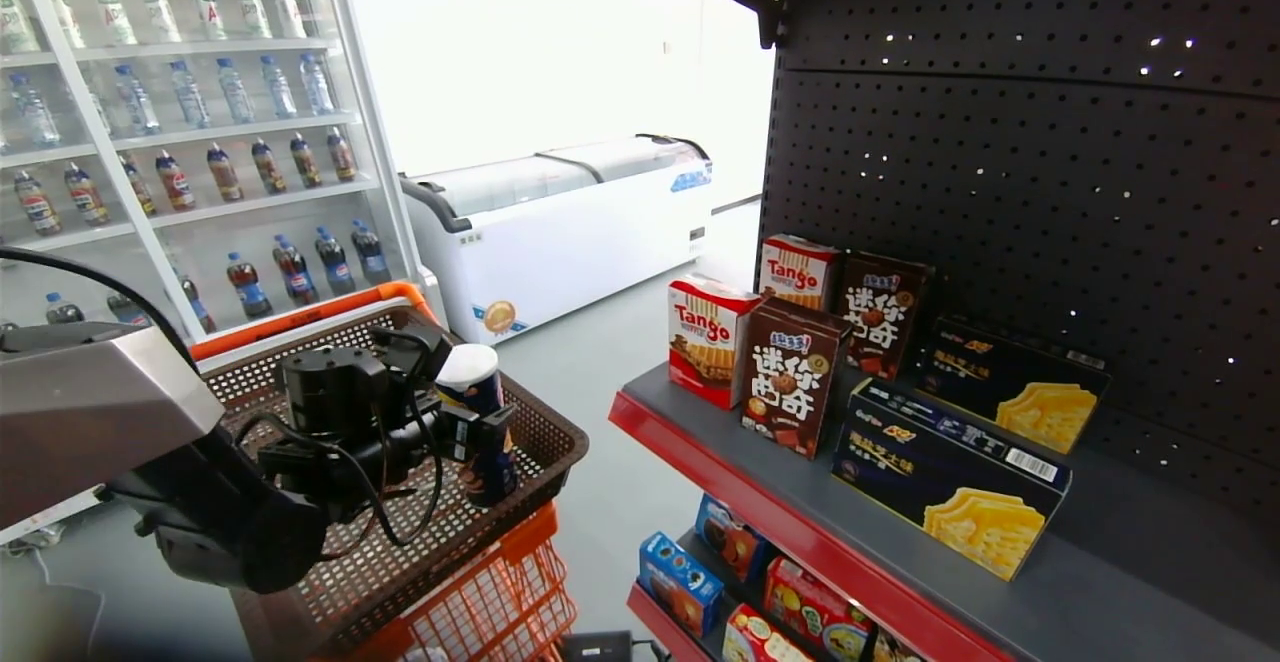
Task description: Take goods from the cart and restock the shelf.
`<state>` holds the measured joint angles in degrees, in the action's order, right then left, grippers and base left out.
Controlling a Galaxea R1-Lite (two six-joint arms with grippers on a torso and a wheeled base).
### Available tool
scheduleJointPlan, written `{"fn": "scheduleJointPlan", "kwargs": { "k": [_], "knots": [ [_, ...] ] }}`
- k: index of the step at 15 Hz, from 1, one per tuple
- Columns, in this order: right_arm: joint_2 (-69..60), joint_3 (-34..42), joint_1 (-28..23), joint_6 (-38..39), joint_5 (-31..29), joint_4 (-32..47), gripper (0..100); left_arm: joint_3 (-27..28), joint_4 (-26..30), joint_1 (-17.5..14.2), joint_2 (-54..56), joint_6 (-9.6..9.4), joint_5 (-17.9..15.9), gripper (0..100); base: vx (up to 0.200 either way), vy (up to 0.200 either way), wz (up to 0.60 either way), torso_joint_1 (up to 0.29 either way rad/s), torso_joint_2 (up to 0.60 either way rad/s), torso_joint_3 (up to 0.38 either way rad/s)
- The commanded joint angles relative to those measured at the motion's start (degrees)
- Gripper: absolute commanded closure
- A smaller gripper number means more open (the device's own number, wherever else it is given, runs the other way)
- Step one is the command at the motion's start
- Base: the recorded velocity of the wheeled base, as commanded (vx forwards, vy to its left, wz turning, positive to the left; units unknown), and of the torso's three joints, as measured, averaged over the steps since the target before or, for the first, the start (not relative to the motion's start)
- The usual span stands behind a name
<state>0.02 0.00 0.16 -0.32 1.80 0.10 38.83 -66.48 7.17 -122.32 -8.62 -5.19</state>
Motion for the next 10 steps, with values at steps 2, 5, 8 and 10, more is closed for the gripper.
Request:
{"fn": "scheduleJointPlan", "kwargs": {
  "k": [2, 5, 8, 10],
  "knots": [
    [0.0, 0.0, 0.0, 0.1, 0.0, 0.0, 0, 0.4, -0.9, 0.4, -2.9, -0.08, 0.0, 0, 0.0, 0.0, 0.0, 0.0, 0.0, 0.0],
    [0.0, 0.0, 0.0, 0.0, 0.0, 0.0, 0, 1.7, -4.6, 0.8, -6.6, -0.08, 0.5, 0, 0.0, 0.0, 0.0, 0.0, 0.0, 0.0],
    [0.0, 0.0, 0.0, 0.0, 0.0, 0.0, 0, 3.7, -4.6, 0.7, -8.5, -0.17, 2.6, 0, 0.0, 0.0, 0.0, 0.0, 0.0, 0.0],
    [0.0, 0.0, 0.0, 0.0, 0.0, 0.0, 0, 3.8, -4.6, 0.7, -8.9, -0.08, 3.2, 0, 0.0, 0.0, 0.0, 0.0, 0.0, 0.0]
  ]
}}
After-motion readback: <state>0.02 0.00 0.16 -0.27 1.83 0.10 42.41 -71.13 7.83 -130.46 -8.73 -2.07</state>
